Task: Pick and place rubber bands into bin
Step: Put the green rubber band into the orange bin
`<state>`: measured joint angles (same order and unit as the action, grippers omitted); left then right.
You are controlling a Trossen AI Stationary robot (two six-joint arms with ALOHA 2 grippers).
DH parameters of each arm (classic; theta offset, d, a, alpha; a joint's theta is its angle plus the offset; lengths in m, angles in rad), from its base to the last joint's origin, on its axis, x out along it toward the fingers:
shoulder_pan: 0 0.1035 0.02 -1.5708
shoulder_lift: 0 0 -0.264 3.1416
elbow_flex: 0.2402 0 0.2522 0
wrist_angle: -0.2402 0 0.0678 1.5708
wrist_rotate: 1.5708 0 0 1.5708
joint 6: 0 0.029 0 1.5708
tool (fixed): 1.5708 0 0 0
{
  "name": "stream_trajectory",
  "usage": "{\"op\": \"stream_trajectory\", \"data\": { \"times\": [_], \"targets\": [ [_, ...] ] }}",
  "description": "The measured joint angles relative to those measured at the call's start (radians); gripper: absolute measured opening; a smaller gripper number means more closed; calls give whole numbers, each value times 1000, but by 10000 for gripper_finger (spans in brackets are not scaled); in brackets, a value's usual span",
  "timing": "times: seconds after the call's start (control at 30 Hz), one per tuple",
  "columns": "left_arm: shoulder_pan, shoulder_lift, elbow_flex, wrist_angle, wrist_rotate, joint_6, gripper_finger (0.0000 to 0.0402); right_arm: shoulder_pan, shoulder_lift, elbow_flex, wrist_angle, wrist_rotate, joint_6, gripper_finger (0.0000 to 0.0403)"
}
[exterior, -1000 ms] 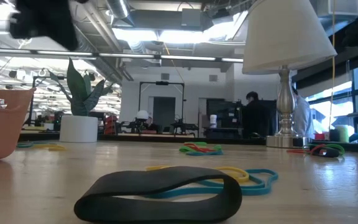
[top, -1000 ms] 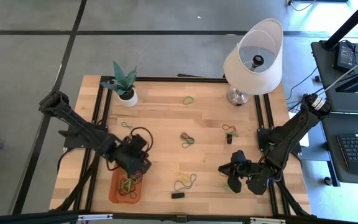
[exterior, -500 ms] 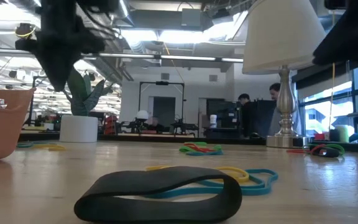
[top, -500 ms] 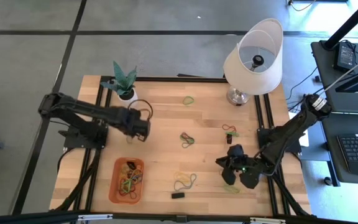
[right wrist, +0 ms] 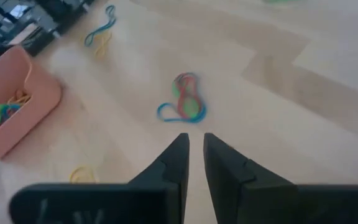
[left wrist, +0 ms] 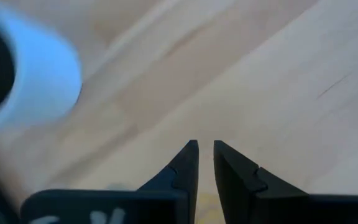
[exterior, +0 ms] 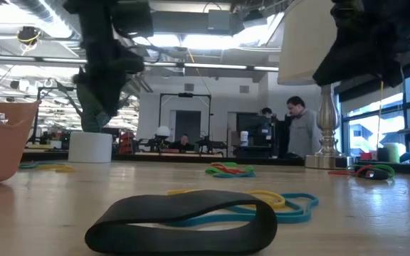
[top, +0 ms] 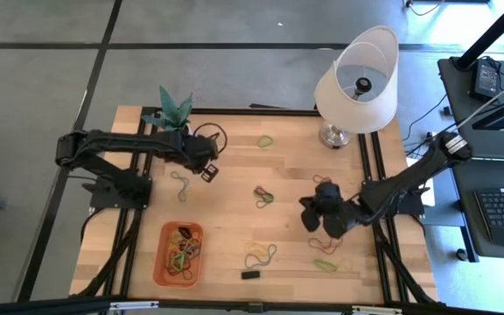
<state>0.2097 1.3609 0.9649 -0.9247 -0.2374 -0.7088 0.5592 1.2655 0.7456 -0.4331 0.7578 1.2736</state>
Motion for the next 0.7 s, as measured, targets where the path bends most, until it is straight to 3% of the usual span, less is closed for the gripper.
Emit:
{"op": "stream_trajectory", "data": {
  "times": [0.17,0.43,0.7],
  "targets": [
    [59,0,0,186,56,197,31,-32,-84,0,-93,-13,6,53],
    [105,14,21,340,144,349,3,-74,-166,1,-214,-266,8,6],
    [107,252,308,328,147,494,2,-122,-240,1,-442,-361,42,2]
  ]
}}
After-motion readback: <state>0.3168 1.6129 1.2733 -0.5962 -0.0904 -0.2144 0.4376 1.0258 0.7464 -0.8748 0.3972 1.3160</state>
